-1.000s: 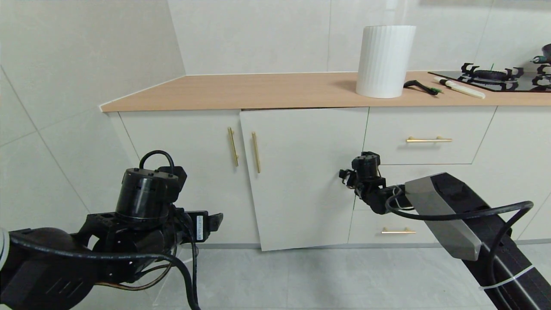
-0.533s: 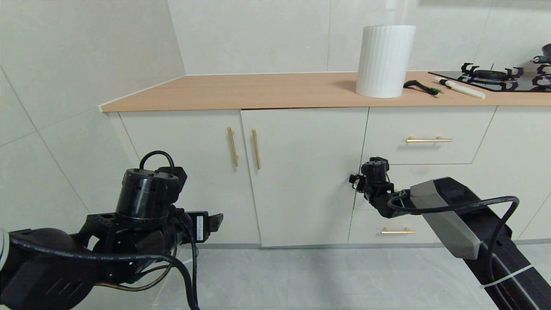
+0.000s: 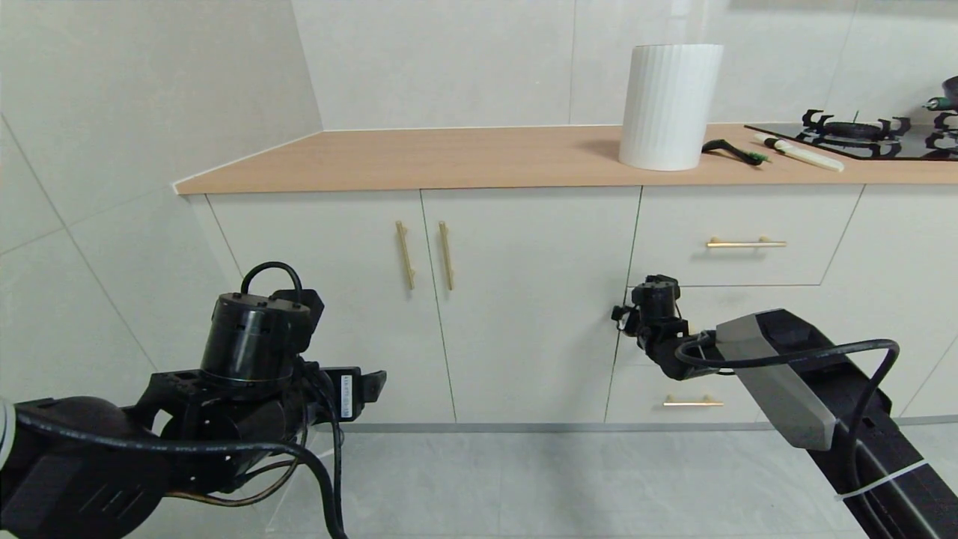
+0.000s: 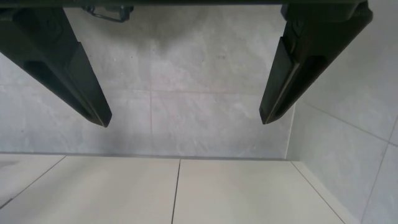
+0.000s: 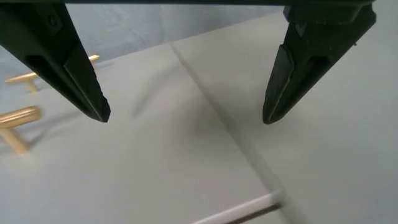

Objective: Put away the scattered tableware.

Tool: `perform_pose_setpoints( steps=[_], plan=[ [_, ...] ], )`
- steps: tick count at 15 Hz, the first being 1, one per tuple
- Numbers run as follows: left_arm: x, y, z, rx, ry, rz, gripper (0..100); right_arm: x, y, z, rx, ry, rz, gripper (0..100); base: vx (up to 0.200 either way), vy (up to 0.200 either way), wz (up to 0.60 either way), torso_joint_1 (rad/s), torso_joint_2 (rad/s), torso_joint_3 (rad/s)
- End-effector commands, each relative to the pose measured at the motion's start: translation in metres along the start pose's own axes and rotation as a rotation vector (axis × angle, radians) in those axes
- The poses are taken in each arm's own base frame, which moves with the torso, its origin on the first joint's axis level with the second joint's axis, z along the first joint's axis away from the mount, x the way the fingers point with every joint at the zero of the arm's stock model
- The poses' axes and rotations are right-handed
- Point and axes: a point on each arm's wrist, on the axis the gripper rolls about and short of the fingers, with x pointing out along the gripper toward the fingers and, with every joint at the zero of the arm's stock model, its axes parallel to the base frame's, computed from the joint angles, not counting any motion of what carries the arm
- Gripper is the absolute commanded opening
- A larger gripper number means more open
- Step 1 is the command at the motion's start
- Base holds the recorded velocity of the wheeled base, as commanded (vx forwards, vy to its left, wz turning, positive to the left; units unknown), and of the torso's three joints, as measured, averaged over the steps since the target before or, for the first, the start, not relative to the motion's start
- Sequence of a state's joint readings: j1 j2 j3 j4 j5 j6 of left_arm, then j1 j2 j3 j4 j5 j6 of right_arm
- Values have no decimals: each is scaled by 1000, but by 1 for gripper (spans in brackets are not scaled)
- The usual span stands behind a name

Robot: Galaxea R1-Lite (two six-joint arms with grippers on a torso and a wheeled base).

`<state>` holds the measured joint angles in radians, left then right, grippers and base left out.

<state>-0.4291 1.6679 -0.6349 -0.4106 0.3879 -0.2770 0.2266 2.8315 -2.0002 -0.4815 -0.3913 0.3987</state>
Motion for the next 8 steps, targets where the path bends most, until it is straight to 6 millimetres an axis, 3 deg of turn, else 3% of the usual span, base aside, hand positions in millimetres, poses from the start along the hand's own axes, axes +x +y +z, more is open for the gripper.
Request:
perform_pose_setpoints(
  steps=[1,4,5,6,8],
  plan=[
    [0,0,0,-1,-1,0,100,2,-6,2,4,-4,-14,100,0,0,0,0,0,0],
    [-2,0,1,-4,-8,-2,100,0,-2,8,15,-28,-7,100,0,0,0,0,0,0],
    [-5,1,3,-8,-17,-5,100,-8,6,27,35,-89,-17,100,0,0,0,0,0,0],
    [-11,3,5,-12,-34,-11,100,-26,17,57,55,-140,-16,100,0,0,0,0,0,0],
    [-29,7,13,-32,-92,-33,100,-91,27,103,56,-122,61,100,0,0,0,0,0,0]
  ],
)
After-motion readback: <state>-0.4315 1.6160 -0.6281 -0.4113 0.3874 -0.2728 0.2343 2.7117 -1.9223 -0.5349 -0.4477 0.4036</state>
